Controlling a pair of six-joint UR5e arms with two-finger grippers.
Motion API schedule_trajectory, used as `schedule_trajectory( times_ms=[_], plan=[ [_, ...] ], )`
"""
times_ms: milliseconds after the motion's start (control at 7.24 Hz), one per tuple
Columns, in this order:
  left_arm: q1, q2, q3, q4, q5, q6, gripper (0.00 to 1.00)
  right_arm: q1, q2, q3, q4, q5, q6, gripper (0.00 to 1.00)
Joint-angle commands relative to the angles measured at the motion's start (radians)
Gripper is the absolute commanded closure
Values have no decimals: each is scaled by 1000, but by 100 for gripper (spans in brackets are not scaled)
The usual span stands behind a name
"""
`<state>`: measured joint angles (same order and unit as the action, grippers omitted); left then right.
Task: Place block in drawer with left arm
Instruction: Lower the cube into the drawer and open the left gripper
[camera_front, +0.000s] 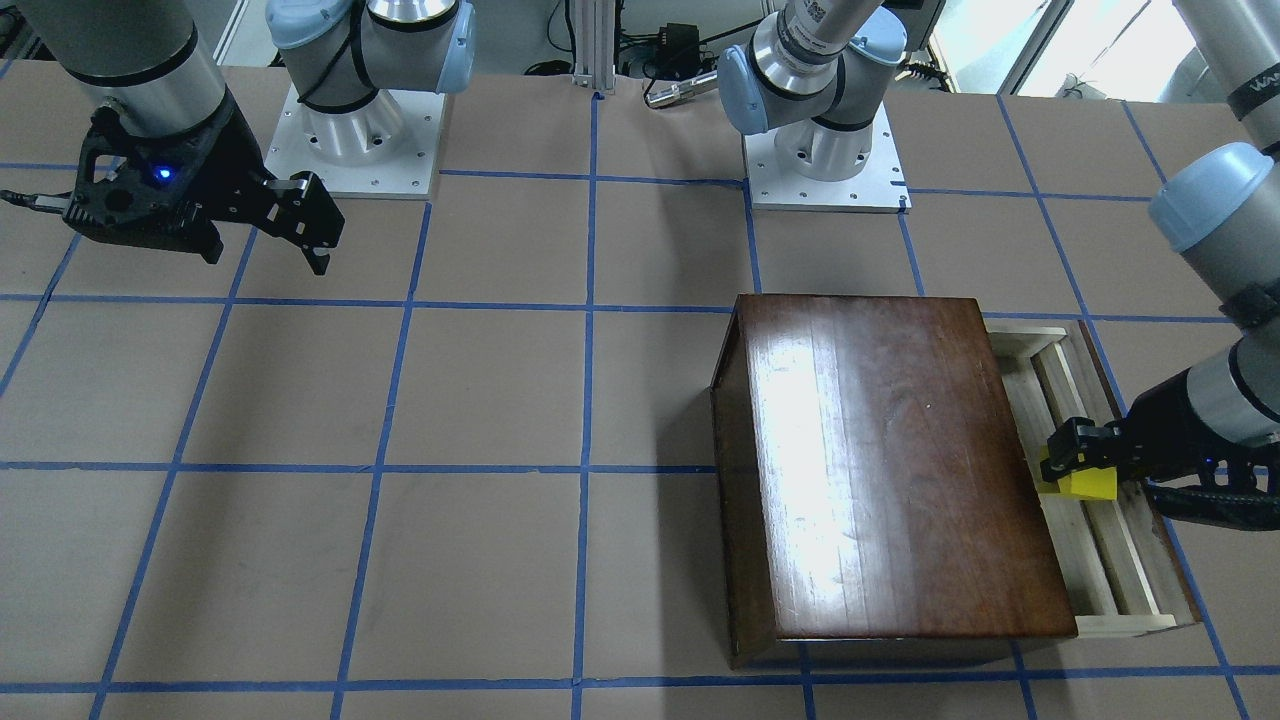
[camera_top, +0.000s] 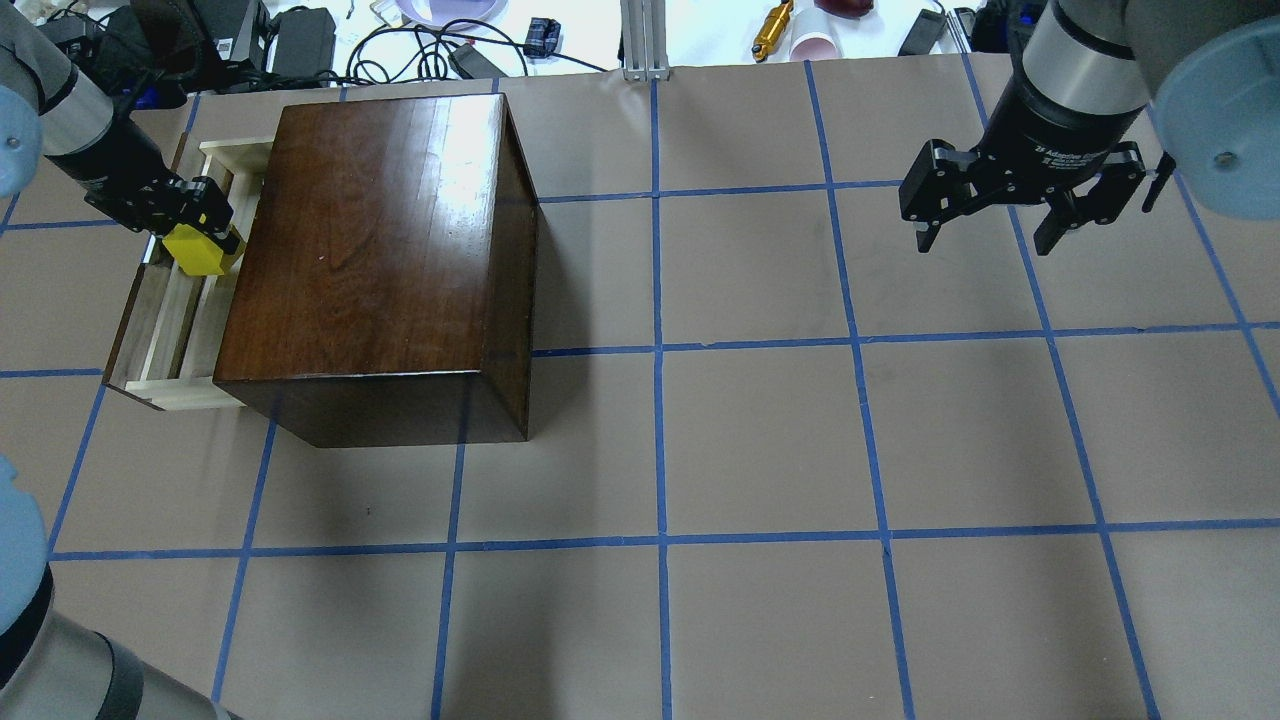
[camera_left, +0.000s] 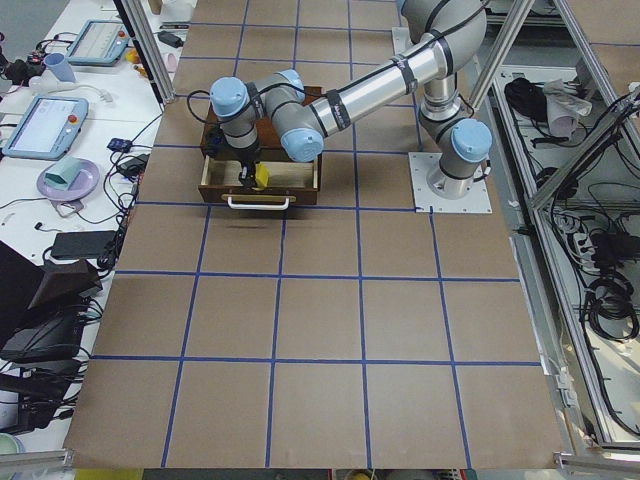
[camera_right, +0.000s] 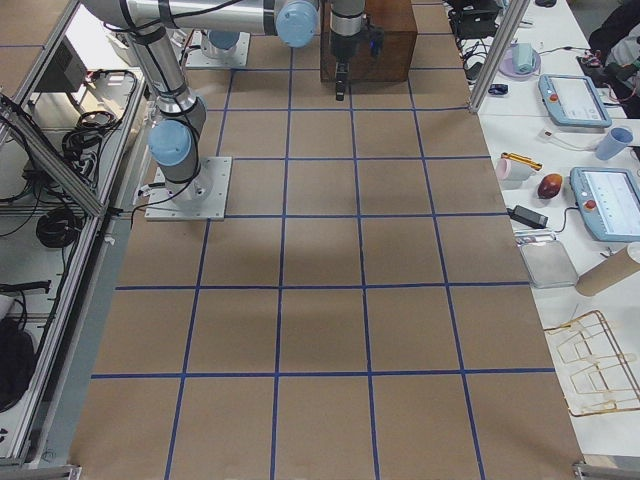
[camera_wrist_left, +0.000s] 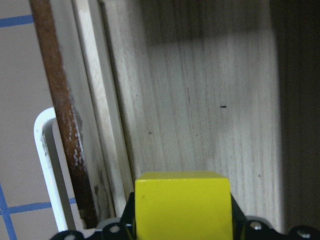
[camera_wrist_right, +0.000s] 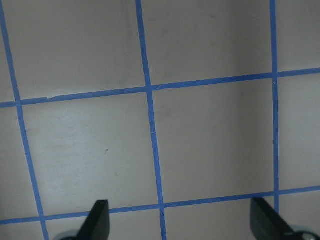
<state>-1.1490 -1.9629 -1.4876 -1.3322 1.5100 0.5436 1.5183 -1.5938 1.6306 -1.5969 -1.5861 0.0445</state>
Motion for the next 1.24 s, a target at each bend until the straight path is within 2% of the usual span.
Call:
schedule_trajectory(
  times_ms=[0,138,276,414,552,1105],
  plan=[
    [-3,-2,-17,37,-7,-29,100,0,0,0,0,0,0,0],
    [-3,-7,-20,38,-8,-31,91,0,0,0,0,0,0,0],
    [-3,-7,-20,38,-13,-31,45,0,0,0,0,0,0,0],
    [-3,-7,-20,34,-10,-33,4,0,0,0,0,0,0,0],
    [-5,4,-19,19,-4,-34,0,0,0,0,0,0,0,0],
    [-9,67,16,-93,9,-33,0,0,0,0,0,0,0,0]
  ],
)
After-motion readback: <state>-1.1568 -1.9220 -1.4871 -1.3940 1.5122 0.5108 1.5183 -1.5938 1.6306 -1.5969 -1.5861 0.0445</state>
